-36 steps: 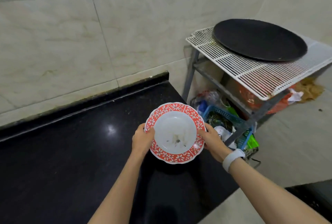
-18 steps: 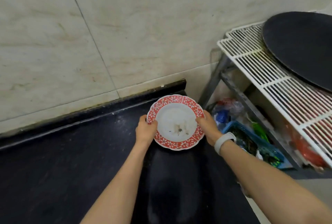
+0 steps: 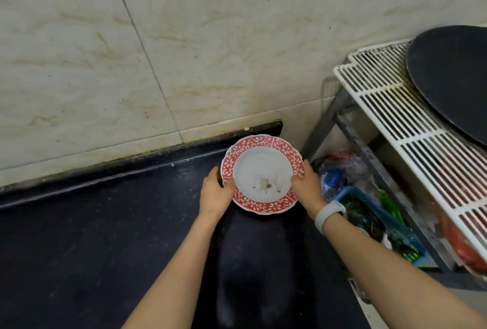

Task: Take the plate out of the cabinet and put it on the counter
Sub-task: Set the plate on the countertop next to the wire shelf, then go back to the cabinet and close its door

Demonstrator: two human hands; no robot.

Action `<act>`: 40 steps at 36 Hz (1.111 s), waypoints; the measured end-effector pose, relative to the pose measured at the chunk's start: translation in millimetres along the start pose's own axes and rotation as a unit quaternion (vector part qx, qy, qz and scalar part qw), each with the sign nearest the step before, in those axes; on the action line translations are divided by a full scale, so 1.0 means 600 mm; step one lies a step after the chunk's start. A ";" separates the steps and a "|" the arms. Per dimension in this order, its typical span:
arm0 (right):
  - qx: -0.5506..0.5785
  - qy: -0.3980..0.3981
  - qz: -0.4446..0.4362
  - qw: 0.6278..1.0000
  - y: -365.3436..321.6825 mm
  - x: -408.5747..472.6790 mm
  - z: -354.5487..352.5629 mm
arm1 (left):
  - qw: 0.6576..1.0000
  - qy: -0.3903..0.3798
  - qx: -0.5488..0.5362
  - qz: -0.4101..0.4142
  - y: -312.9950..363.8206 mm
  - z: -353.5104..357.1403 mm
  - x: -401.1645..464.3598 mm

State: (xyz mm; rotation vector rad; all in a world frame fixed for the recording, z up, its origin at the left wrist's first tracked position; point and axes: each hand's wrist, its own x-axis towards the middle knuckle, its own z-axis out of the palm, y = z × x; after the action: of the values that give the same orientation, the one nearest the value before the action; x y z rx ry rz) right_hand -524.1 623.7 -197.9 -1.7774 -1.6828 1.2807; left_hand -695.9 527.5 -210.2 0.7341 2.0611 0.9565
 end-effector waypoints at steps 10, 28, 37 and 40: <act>-0.112 -0.064 -0.189 0.974 0.042 -0.209 0.027 | 0.986 0.104 0.128 0.009 -0.100 -0.063 -0.214; -0.186 -0.478 -0.263 0.817 0.226 -0.615 0.109 | 0.915 0.356 0.018 -0.191 -0.376 -0.037 -0.788; -0.243 -0.582 -0.331 0.702 0.253 -0.839 0.217 | 0.843 0.464 -0.013 -0.271 -0.497 -0.100 -0.997; -0.247 -0.592 -0.359 0.677 0.251 -0.920 0.270 | 0.826 0.486 -0.024 -0.286 -0.549 -0.149 -1.051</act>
State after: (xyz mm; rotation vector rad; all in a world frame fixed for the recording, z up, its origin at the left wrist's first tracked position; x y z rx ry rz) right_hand -493.9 29.9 -206.0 0.0364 -3.1469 1.7158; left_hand -471.7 -153.3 -198.0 -0.5650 2.8238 1.1125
